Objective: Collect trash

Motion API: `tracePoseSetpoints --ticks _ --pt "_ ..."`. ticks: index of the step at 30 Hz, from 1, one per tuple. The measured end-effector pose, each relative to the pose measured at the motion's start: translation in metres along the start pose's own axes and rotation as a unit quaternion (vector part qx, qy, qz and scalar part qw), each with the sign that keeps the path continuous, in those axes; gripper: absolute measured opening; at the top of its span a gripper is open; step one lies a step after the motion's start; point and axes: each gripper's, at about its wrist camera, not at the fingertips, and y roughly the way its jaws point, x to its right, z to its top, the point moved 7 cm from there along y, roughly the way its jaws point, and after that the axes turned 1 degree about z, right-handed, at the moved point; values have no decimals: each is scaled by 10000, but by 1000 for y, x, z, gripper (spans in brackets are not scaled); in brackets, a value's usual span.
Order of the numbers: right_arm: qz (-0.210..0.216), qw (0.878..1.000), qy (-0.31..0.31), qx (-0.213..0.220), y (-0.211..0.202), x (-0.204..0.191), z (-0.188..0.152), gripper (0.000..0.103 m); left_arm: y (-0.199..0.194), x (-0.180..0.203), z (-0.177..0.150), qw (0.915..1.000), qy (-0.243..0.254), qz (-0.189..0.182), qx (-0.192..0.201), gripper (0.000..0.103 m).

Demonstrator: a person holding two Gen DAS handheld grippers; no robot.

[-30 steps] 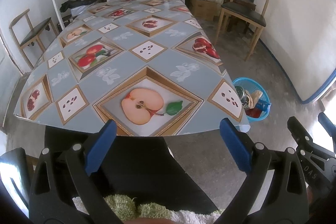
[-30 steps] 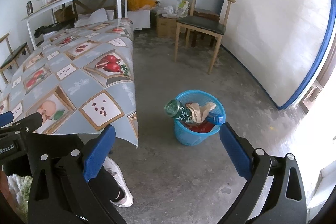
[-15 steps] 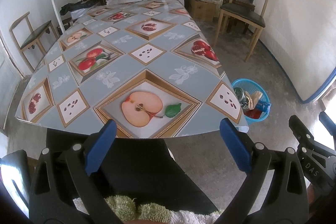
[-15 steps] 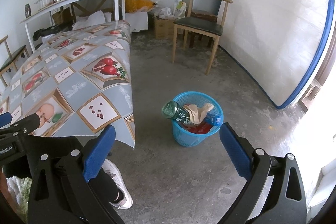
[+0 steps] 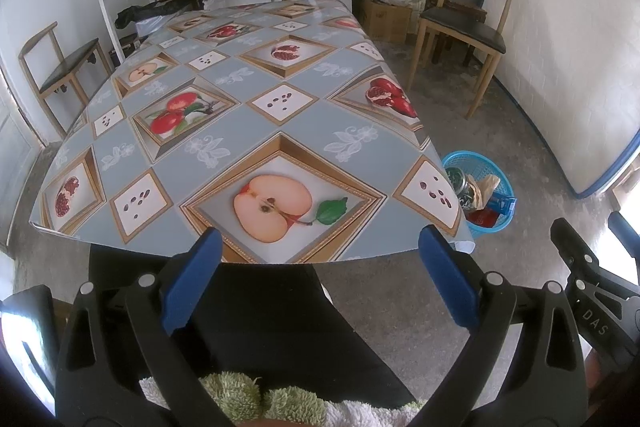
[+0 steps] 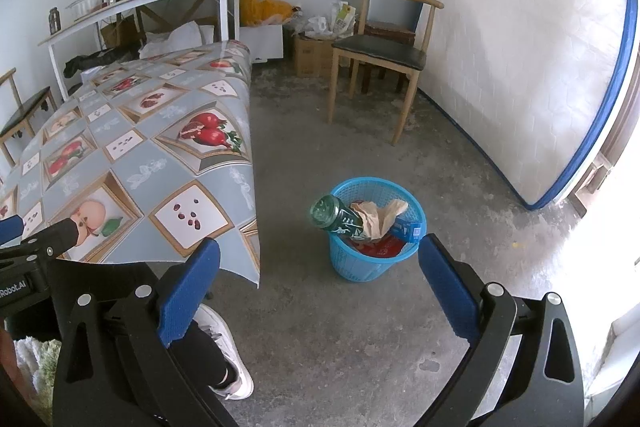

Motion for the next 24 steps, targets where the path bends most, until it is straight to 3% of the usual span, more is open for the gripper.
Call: tracePoseSetpoints --ticks 24 --pt "-1 10000 -11 25 -2 -2 0 96 -2 -4 0 10000 -4 15 35 95"
